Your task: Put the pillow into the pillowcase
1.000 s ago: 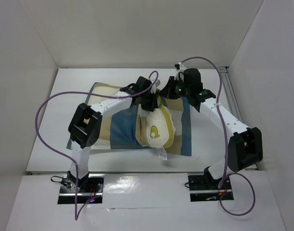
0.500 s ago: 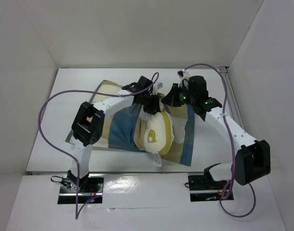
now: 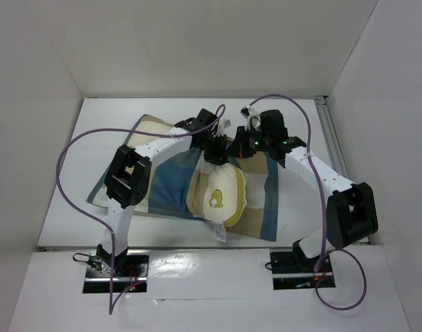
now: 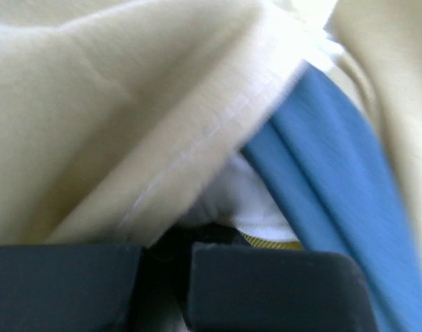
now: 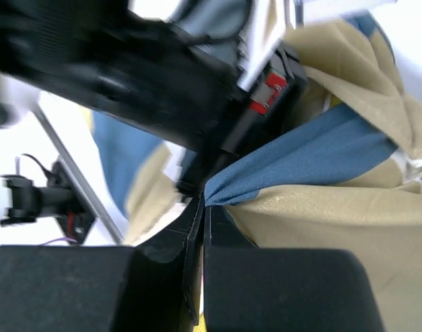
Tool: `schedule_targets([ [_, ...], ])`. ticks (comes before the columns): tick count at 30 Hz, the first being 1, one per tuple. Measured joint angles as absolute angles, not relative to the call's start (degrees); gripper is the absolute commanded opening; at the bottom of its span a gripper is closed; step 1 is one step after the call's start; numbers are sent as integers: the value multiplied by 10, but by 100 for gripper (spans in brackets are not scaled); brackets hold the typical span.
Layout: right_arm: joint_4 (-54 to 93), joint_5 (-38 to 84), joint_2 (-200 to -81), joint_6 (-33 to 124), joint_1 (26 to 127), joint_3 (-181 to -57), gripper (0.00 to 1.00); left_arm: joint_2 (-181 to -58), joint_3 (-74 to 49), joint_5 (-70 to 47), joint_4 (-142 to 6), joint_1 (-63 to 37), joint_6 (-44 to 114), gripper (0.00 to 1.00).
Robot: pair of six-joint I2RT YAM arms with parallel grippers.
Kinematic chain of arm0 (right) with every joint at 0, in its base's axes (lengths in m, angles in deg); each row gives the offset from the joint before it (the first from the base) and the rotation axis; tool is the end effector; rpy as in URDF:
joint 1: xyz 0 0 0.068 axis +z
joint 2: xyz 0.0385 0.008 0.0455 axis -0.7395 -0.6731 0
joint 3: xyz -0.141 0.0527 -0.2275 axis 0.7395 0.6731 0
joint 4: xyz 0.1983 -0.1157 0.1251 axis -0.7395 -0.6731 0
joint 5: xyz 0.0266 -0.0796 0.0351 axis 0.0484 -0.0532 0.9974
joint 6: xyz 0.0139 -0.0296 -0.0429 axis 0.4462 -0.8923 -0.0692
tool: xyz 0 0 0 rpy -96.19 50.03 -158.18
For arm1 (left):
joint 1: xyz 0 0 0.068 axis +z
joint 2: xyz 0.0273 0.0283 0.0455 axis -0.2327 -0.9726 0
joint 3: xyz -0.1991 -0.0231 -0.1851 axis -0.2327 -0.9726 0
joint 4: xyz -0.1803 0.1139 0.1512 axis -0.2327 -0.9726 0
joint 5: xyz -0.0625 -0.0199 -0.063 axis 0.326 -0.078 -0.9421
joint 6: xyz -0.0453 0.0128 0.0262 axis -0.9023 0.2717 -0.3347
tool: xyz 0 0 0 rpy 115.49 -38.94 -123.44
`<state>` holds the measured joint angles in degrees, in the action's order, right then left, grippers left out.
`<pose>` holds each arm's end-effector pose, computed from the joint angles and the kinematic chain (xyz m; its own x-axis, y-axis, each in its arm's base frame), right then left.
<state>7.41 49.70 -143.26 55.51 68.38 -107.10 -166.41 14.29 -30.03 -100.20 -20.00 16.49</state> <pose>0.3006 0.1347 0.2914 -0.6980 -0.0071 -0.7161 -0.5540 0.6390 0.5336 0.3855 -0.2740 0.2143 -0.9380 0.0763 -0.3381 0.2825 0.7335 -0.6182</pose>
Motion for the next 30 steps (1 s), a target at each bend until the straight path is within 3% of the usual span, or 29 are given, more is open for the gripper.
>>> schedule_targets([
  [10,79,461,-1467,541,703,-1002,0,-1645,115,-305,-1026,-197,144,0],
  [13,93,454,-1482,542,705,-1001,0,-1634,115,-307,-1034,-191,138,14],
  [14,98,450,-1486,543,705,-1001,0,-1631,116,-308,-1039,-188,138,25],
  [18,111,441,-1492,546,706,-1001,0,-1625,142,-302,-1077,-179,141,43],
  [21,119,435,-1492,552,707,-1001,0,-1615,165,-289,-1106,-174,147,47],
  [23,120,433,-1492,555,707,-1000,0,-1605,177,-282,-1119,-173,157,61],
  [26,120,429,-1492,558,707,-1000,0,-1583,184,-269,-1140,-170,167,68],
  [30,120,428,-1491,564,707,-1000,0,-1558,184,-254,-1169,-168,180,65],
])
